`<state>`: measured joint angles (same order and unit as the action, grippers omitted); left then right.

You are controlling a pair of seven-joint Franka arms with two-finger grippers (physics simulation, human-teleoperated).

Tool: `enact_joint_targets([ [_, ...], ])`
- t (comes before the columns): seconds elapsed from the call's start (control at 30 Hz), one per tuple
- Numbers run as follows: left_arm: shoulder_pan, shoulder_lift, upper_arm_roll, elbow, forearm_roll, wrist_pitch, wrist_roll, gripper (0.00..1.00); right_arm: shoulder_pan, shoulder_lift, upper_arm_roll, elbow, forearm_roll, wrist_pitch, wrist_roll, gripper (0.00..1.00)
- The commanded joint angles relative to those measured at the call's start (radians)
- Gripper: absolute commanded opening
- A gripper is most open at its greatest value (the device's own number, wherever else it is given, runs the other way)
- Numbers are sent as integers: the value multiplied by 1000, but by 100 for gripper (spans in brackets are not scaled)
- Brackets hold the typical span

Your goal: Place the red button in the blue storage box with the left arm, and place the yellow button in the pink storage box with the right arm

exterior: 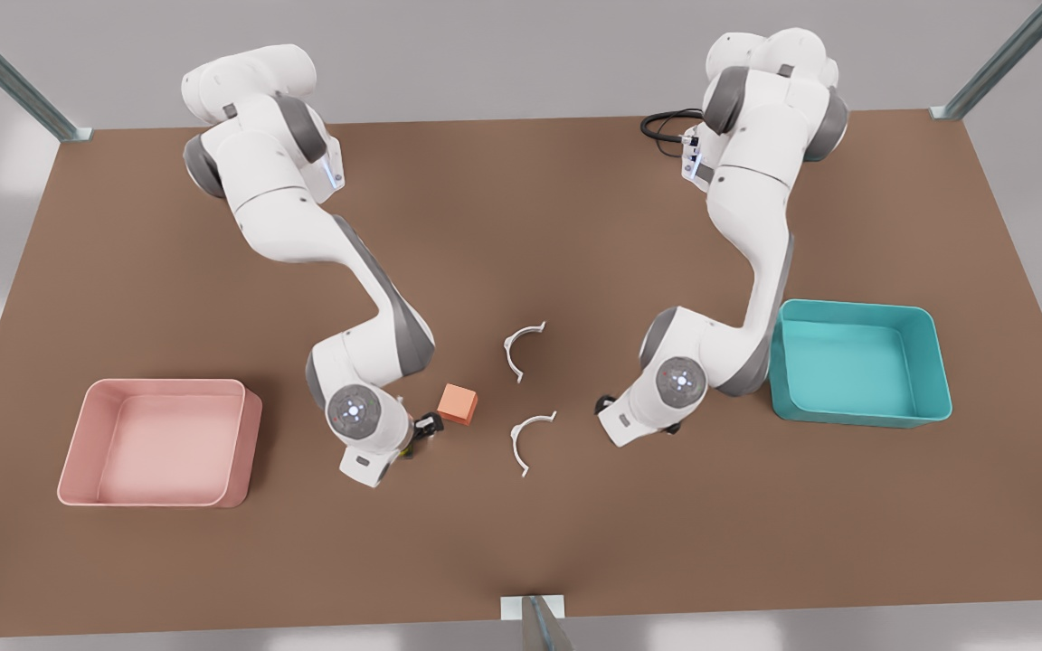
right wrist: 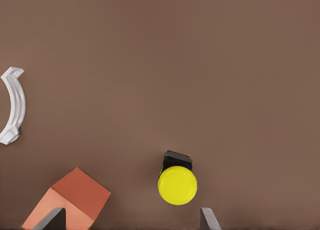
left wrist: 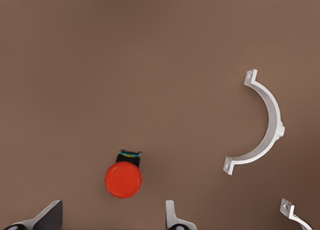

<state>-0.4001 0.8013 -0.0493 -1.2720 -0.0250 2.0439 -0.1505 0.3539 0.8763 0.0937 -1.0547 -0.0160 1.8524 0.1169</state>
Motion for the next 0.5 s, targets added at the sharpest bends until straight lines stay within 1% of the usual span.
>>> enact_joint_targets([
  [0.0,0,16,0,-1,0,117,-118,100,0,-26,0,-51,4,24,190,100],
  [0.1,0,44,2,-4,2,117,-115,100,-13,-28,-2,-79,1,25,190,100],
  [0.23,-19,72,2,-17,2,119,-115,100,-38,-19,-3,-140,1,110,190,100],
  [0.27,-23,71,0,-43,14,159,-116,100,-38,-14,-3,-153,1,114,190,100],
  [0.3,-29,70,2,-111,16,267,-118,100,-38,-13,-3,-162,1,114,190,100],
  [0.47,-29,71,0,-118,19,292,-118,100,-38,-4,-2,-214,2,272,187,100],
])
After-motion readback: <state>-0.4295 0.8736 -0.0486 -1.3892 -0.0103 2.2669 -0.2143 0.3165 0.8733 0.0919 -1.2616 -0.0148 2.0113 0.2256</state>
